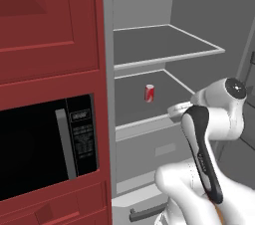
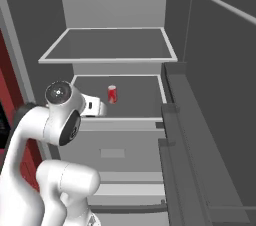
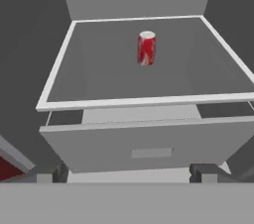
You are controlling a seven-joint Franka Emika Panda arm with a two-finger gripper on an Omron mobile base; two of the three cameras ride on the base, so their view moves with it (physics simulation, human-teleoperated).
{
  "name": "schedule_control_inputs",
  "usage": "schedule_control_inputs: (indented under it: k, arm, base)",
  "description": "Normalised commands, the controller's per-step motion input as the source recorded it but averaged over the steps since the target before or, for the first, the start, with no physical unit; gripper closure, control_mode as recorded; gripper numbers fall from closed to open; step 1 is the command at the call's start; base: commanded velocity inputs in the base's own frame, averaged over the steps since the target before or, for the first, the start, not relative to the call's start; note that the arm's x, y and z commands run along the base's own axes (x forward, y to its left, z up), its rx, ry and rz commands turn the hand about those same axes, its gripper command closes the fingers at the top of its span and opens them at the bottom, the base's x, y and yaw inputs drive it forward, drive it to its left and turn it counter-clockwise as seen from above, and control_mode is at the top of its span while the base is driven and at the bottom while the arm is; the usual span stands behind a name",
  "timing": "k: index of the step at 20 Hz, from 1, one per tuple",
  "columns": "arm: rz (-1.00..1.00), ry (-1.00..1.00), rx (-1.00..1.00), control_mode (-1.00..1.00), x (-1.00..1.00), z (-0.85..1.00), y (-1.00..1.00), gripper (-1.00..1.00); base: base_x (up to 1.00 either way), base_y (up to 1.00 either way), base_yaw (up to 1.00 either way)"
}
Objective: Open the fridge, grab two sodas, and place both sodas inside the bowl with ice on the dining counter.
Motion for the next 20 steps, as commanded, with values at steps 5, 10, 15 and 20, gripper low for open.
schedule_control_inputs:
  k: [5, 10, 15, 20]
  arm:
    - [0.01, -0.04, 0.00, -1.00, 0.47, -0.33, 0.00, -1.00]
    - [-0.04, 0.00, -0.01, -1.00, 0.26, 0.07, 0.01, -1.00]
    - [-0.03, -0.09, 0.00, -1.00, 0.34, 0.00, 0.01, -1.00]
    - [0.00, -0.23, 0.04, -1.00, 0.19, -0.01, -0.01, -1.00]
  base:
    - [0.00, 0.00, 0.00]
    - [0.00, 0.00, 0.00]
    - [0.00, 0.00, 0.00]
    - [0.00, 0.00, 0.00]
